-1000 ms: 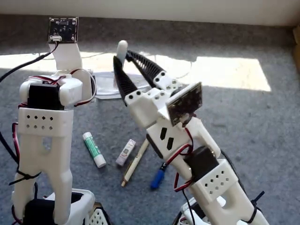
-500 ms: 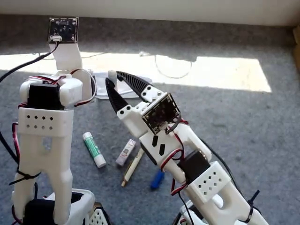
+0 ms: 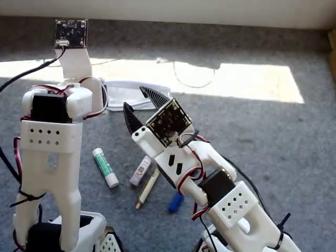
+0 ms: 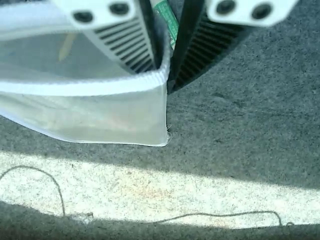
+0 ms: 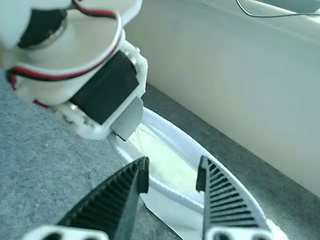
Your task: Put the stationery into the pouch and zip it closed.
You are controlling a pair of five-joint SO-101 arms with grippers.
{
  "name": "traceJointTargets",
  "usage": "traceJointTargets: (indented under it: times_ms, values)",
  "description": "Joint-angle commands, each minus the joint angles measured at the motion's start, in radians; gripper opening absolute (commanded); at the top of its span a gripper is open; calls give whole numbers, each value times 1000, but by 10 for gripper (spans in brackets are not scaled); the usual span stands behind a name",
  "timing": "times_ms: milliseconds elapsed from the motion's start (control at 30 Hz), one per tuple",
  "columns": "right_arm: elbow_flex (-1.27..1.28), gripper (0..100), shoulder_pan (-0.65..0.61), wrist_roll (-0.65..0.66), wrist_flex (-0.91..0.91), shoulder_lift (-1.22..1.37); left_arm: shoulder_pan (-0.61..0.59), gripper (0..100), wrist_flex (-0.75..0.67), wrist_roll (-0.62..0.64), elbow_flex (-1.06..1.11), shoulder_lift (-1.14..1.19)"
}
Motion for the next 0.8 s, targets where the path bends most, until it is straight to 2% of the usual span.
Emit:
traceJointTargets:
  times_ms: [0,233,400,600,767]
  values:
    - [-90,149,-7,-25,67,-42,-5,6,8,11,-15,12]
    - [-409,149,41,-213,458,-31,-58,6,3,11,-15,12]
    - [-555,149,96,-302,680,-31,-74,6,5,9,-15,12]
    - [-570,149,189,-384,874,-31,-81,6,9,8,-15,12]
    - [-490,149,254,-425,926,-30,-81,6,9,8,-15,12]
